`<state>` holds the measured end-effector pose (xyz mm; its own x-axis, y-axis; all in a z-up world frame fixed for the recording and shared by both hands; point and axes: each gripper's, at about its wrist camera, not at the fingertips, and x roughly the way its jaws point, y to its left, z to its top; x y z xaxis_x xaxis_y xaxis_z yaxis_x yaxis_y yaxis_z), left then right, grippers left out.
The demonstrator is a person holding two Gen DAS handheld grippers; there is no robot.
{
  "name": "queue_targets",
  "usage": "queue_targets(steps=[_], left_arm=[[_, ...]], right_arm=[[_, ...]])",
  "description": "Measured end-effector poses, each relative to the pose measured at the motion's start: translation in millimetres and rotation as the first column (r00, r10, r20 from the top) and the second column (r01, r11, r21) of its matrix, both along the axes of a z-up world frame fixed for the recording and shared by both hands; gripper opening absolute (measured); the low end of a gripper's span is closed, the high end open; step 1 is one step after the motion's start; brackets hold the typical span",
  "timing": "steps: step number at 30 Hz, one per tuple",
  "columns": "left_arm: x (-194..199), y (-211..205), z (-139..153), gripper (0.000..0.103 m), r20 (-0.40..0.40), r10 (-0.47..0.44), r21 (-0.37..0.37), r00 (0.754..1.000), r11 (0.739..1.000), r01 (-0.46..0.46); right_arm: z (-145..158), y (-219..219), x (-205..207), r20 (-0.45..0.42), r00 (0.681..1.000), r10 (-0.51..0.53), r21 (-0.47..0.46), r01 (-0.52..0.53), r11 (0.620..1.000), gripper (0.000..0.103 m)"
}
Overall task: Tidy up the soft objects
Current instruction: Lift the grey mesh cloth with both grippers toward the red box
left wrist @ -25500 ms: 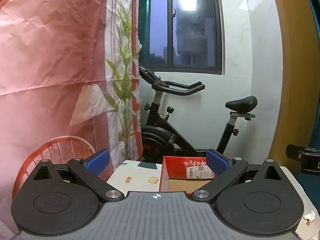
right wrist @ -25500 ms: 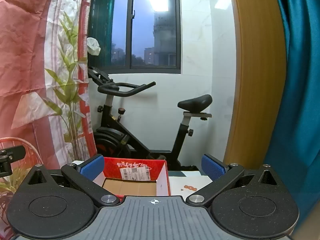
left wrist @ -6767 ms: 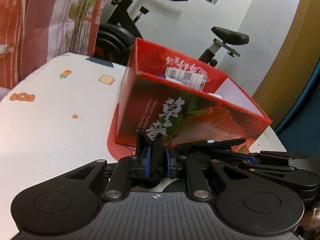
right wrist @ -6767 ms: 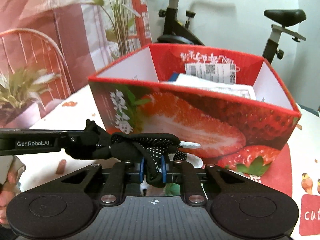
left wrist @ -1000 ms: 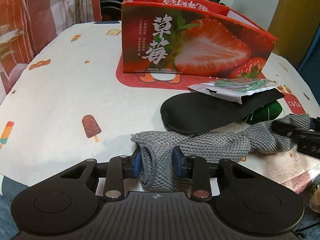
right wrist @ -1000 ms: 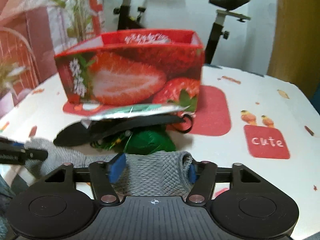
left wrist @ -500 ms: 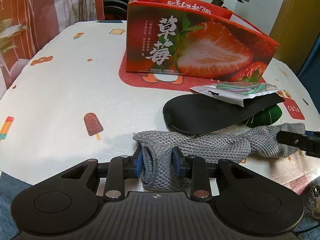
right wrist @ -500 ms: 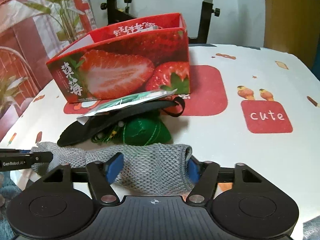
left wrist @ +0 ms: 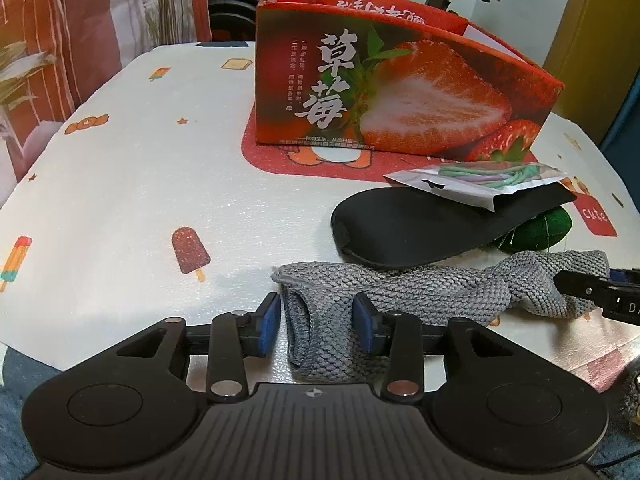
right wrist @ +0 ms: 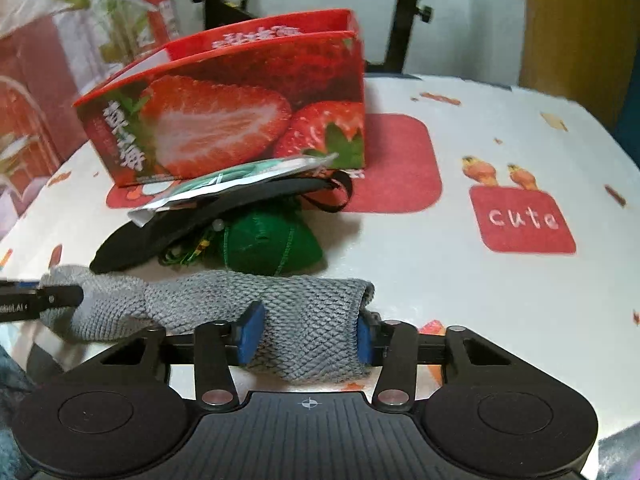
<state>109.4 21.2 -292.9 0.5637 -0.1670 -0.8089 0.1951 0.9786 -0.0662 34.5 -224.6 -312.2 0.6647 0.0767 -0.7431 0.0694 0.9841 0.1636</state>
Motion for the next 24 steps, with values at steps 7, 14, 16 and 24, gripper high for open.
queue_targets(steps=[7,14,16,24], left_arm=[[-3.1,5.1,3.7,0.014,0.027,-0.009,-0.046,1.0,0.999,0.01],[-10.3,22.0,22.2,0.007,0.124,0.067,-0.074,0.99,0.996,-0.058],[-12.5,26.4,28.2,0.007,0.155,0.099,-0.077,0.983,0.993,-0.088],[-23.2,30.1,53.7,0.006,0.299,0.161,-0.062,0.941,0.987,-0.149]], right_arm=[[2.3,9.2,0.1,0.023,0.999,0.049,-0.026,-0.048,0.999,0.011],[15.7,13.8,-4.7,0.095,0.991,0.09,0.008,-0.091,0.996,0.008],[22.5,16.6,-7.0,0.128,0.985,0.111,0.022,-0.115,0.993,0.008],[45.2,40.7,-16.3,0.237,0.944,0.23,-0.06,-0.222,0.973,0.008]])
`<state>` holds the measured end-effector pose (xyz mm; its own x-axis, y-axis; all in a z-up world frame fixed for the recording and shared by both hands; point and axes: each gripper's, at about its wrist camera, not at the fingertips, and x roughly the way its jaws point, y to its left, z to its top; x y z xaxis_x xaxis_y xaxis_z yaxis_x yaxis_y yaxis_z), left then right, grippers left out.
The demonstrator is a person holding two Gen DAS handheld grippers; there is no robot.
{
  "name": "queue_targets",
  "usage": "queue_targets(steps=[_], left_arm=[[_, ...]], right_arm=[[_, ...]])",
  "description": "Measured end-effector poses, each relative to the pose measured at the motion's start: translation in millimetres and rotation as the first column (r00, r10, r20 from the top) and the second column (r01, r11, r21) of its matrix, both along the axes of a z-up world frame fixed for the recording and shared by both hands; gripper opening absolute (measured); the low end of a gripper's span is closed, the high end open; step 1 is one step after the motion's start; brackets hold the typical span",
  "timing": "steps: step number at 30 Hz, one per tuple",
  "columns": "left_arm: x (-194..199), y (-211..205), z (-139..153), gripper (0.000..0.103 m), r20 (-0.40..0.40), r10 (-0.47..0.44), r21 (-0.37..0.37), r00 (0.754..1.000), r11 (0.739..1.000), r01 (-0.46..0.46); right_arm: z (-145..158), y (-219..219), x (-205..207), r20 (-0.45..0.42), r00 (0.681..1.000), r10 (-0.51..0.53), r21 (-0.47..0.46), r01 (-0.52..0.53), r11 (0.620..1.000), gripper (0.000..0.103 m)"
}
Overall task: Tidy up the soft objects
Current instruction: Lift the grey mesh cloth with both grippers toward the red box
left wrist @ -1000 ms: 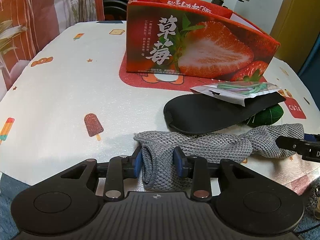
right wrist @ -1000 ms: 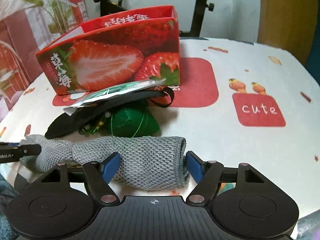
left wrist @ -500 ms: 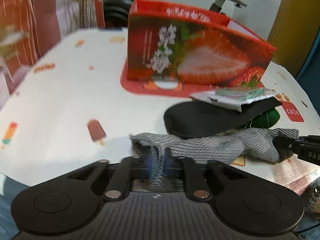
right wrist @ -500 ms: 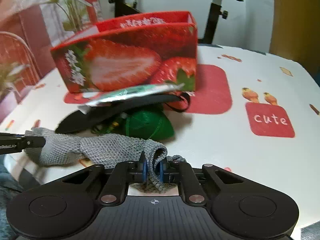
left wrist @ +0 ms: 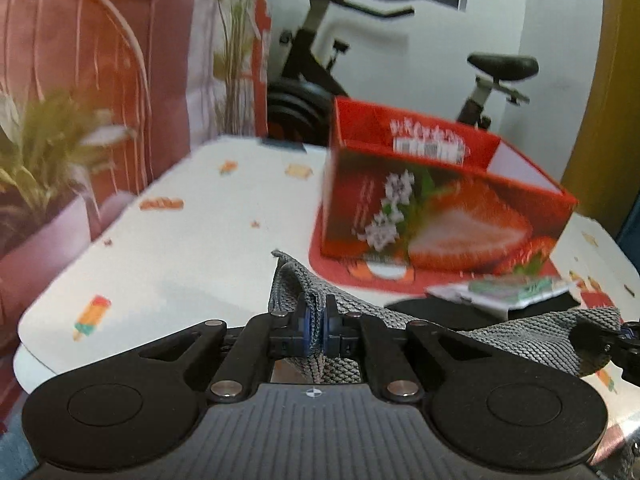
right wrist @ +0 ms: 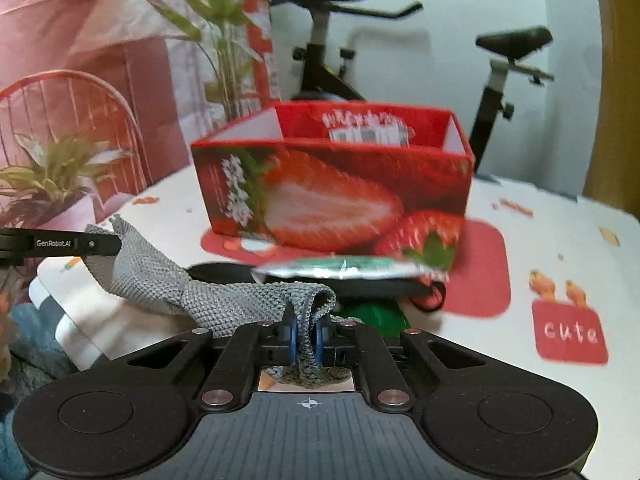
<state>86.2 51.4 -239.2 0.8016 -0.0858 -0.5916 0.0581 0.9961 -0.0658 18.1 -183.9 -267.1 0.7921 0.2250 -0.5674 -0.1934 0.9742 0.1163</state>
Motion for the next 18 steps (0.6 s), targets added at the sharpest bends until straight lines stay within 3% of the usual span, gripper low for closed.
queue_targets(steps=[10,18], left_arm=[[-9.3,3.9,22.8,0.006,0.105,0.004,-0.047,0.994,0.999,0.001],[-2.4,9.1,36.9,0.006,0.144,0.011,-0.077,0.99,0.997,0.0]], right_arm=[[28.1,2.3,-1.2,0.111,0.994,-0.004,-0.026,0.007,1.0,0.008],[46.3,3.7,16.2,0.158,0.988,-0.003,-0.045,0.01,0.999,0.008]])
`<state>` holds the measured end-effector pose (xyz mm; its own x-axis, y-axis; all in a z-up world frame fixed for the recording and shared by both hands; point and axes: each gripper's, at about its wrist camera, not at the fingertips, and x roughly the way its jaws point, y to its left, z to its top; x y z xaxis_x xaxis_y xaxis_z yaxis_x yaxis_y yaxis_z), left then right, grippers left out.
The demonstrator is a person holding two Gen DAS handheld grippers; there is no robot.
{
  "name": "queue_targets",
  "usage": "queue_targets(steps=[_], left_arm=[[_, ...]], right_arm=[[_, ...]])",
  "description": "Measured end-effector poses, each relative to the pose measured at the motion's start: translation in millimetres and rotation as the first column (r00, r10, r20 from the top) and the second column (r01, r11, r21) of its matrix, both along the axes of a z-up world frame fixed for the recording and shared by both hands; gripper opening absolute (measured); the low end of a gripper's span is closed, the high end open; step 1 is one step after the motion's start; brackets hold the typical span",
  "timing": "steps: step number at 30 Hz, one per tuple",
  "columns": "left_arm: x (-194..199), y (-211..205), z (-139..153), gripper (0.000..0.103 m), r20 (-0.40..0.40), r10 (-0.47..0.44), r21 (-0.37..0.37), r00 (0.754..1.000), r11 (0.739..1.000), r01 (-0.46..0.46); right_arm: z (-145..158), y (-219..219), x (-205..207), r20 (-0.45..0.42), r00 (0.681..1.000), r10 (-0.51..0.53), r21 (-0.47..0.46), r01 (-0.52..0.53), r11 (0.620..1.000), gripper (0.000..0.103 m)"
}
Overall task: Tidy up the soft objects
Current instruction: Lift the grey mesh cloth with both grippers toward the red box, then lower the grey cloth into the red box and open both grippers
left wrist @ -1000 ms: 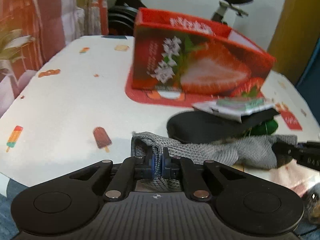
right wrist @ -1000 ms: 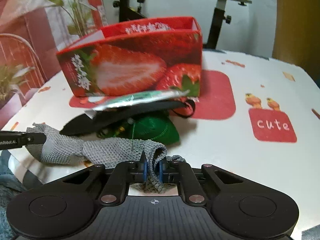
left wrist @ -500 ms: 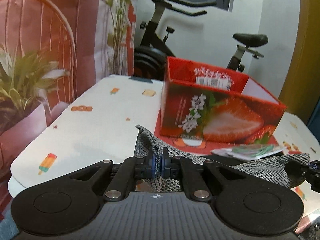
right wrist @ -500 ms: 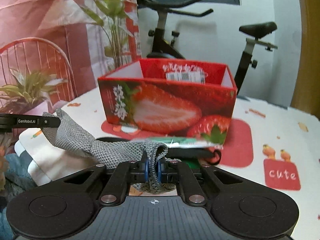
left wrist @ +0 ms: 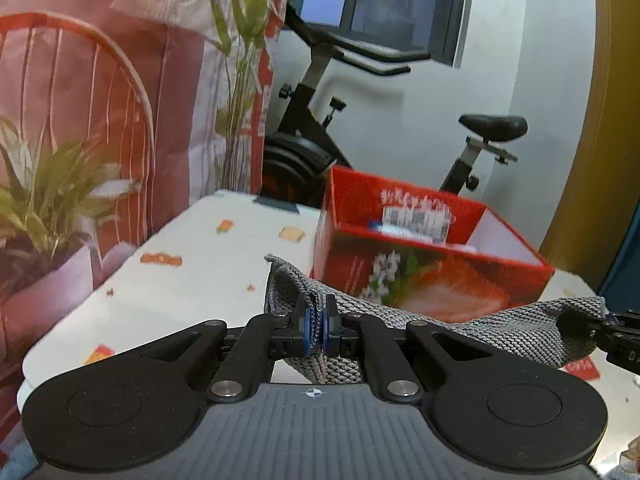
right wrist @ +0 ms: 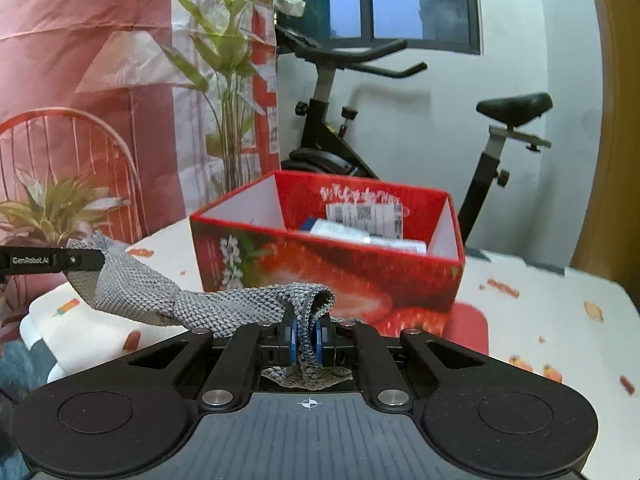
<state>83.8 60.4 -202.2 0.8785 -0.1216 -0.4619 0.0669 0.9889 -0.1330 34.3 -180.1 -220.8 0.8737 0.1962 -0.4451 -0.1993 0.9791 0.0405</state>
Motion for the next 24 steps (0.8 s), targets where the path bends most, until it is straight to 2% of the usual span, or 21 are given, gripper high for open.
queue_targets(steps=[6,13,17,22,24], left_arm=[[11.7,11.6,23.7,0.006,0.048,0.005,-0.054,0.999,0.999,-0.003],[32.6,9.7,35.1,0.006,0.079,-0.027,-0.089,0.997,0.996,0.034],[63.6,2.1,38.5,0.006,0.083,-0.039,-0.089,0.996,0.995,0.046],[113.6,-13.2,37.8,0.006,0.032,-0.074,-0.119,0.997,0.99,0.077],[132.0,-21.7,35.2,0.006,0.011,-0.096,-0.108,0.995,0.989,0.097]], right_arm=[[25.8,-0.7,20.2,0.031,0.999,0.033,0.02,-0.033,0.999,0.008],[50.5,7.9,50.2,0.059,0.997,0.048,-0.091,-0.043,0.995,0.008],[60.2,4.6,75.0,0.064,0.997,0.047,-0.136,-0.038,0.99,0.008],[65.5,-10.8,114.4,0.056,0.998,-0.017,-0.069,0.021,0.997,0.008],[62.6,-14.6,132.6,0.041,0.998,-0.041,-0.062,0.044,0.997,0.008]])
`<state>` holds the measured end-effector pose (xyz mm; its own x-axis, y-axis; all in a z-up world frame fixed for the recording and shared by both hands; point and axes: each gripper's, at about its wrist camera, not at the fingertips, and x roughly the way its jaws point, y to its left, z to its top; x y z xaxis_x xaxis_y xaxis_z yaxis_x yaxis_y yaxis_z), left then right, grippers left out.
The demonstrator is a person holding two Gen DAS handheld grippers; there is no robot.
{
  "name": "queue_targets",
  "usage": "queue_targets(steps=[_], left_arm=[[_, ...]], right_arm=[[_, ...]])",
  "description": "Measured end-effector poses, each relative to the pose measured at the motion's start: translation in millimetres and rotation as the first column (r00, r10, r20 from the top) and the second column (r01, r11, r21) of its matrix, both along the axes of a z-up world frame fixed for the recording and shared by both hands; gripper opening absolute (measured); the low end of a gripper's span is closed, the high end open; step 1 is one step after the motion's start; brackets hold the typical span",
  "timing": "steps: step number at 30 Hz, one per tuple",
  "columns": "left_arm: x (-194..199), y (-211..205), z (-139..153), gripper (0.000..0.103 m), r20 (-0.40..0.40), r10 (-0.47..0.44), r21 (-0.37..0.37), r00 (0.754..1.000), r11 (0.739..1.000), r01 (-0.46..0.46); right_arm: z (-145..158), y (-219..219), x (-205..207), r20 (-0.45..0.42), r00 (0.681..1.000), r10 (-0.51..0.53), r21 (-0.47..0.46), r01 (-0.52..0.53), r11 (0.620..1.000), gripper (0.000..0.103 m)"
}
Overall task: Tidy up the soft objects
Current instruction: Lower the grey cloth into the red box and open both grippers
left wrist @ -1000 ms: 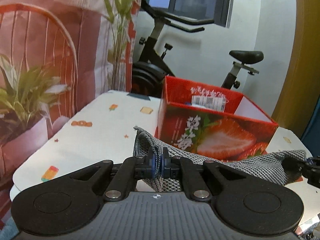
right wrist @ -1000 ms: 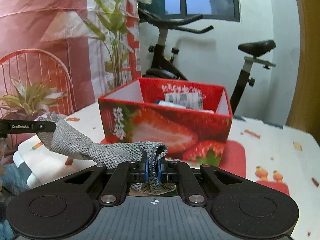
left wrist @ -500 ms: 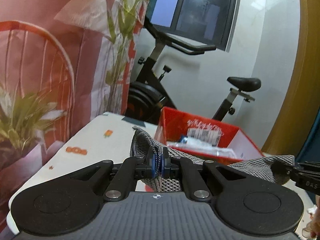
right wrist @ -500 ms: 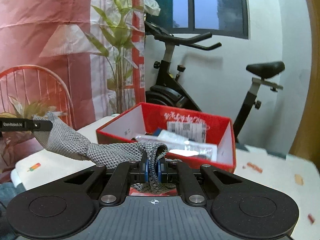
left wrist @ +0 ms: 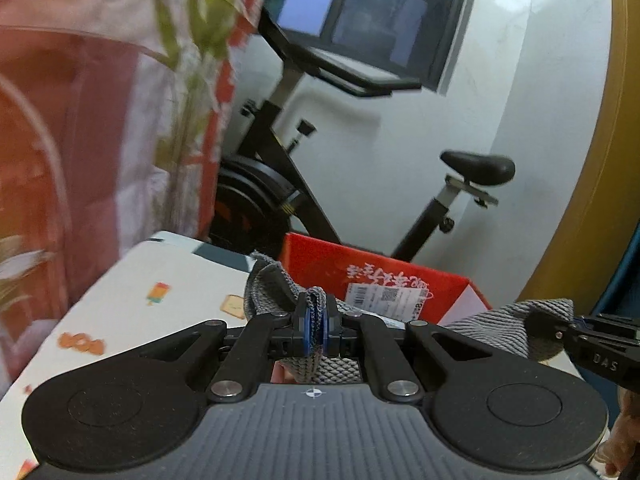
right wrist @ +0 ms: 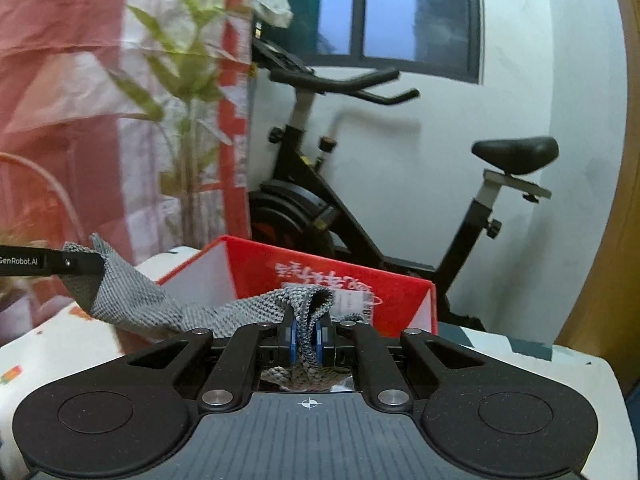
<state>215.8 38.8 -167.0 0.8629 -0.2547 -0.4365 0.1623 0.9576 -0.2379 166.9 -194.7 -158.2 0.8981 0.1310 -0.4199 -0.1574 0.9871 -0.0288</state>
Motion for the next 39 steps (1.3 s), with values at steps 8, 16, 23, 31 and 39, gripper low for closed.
queue_targets(steps=[8,16,23,31,39], left_arm=[[64.8,-33.0,-11.1,0.006,-0.065,-0.101,0.059,0.993,0.993,0.105],[114.4,-52.1,-14.3,0.006,-0.084,-0.125,0.092,0.989,0.987,0.133],[140.4,-69.3,-34.7,0.006,-0.202,-0.204,0.1,0.958,0.969,0.228],[137.9,-76.5,-54.6,0.006,-0.302,-0.283,0.086,0.91,0.943,0.322],[116.8,-67.2,-28.1,0.013,-0.227,-0.297,0.134,0.928,0.934,0.331]], right_arm=[[-26.5,-11.4,67.4,-0.082,0.995,-0.048,-0.068,0.042,0.997,0.008],[-42.3,-22.8,118.0,-0.111,0.99,-0.089,-0.127,0.074,0.989,0.008],[-54.9,-20.4,141.1,-0.147,0.986,-0.083,-0.196,0.053,0.979,0.008],[-71.3,-14.0,148.6,-0.26,0.965,-0.034,-0.203,-0.02,0.979,0.009],[-58.7,-20.7,133.6,-0.271,0.961,-0.051,-0.162,0.007,0.987,0.028]])
